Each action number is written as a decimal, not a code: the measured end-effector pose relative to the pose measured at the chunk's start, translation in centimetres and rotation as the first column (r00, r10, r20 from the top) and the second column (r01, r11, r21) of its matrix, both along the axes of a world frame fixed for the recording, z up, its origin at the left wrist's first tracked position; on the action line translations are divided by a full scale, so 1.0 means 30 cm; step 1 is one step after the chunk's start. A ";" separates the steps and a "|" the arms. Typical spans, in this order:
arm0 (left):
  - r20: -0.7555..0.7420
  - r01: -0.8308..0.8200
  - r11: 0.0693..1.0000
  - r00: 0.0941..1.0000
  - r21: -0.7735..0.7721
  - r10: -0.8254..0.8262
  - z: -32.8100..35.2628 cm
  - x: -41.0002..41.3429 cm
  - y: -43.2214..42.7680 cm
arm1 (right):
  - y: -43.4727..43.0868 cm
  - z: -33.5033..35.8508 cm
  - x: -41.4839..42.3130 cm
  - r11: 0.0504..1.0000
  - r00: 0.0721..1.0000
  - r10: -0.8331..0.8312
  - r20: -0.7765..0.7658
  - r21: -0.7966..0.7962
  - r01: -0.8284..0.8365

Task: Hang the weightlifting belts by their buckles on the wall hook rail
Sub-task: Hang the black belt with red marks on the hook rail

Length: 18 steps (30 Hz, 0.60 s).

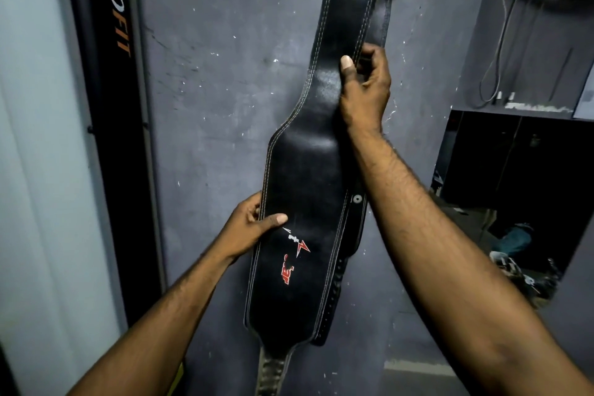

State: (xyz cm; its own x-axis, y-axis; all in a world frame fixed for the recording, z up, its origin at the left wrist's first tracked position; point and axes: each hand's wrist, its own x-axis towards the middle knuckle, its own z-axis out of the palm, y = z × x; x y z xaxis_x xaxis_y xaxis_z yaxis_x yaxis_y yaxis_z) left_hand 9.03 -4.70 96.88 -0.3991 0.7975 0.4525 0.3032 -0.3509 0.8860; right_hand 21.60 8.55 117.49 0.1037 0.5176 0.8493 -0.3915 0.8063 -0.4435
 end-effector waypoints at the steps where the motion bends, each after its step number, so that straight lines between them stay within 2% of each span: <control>1: -0.008 0.019 0.999 1.000 -0.050 -0.019 -0.021 -0.005 -0.006 | -0.003 0.002 0.005 1.000 1.000 0.000 0.002 -0.007 0.000; 4: -0.037 0.043 0.988 0.998 -0.148 -0.049 -0.092 -0.019 -0.015 | -0.008 0.005 0.015 1.000 1.000 0.001 0.014 -0.014 0.000; 8: -0.043 0.007 0.987 0.999 -0.163 -0.014 -0.113 -0.015 -0.007 | 0.004 -0.025 0.031 0.999 1.000 -0.004 0.017 -0.049 0.005; 10: -0.005 -0.057 0.994 0.998 -0.098 0.057 -0.055 0.028 0.010 | 0.015 -0.053 0.032 0.997 1.000 0.006 0.018 -0.081 -0.005; 11: 0.061 -0.115 0.993 0.991 -0.038 0.117 0.000 0.059 0.023 | 0.016 -0.073 0.027 0.996 1.000 0.022 0.020 -0.090 -0.020; 13: 0.114 -0.285 0.953 0.955 0.100 0.274 0.127 0.096 0.069 | 0.002 -0.122 0.009 0.992 0.996 0.080 0.034 -0.098 -0.077; 15: 0.059 -0.352 0.913 0.936 0.207 0.348 0.248 0.123 0.119 | -0.019 -0.177 -0.016 0.986 0.990 0.132 0.052 -0.108 -0.126; 18: -0.010 -0.328 0.898 0.938 0.294 0.346 0.407 0.128 0.191 | -0.024 -0.248 -0.042 0.976 0.978 0.184 0.097 -0.140 -0.169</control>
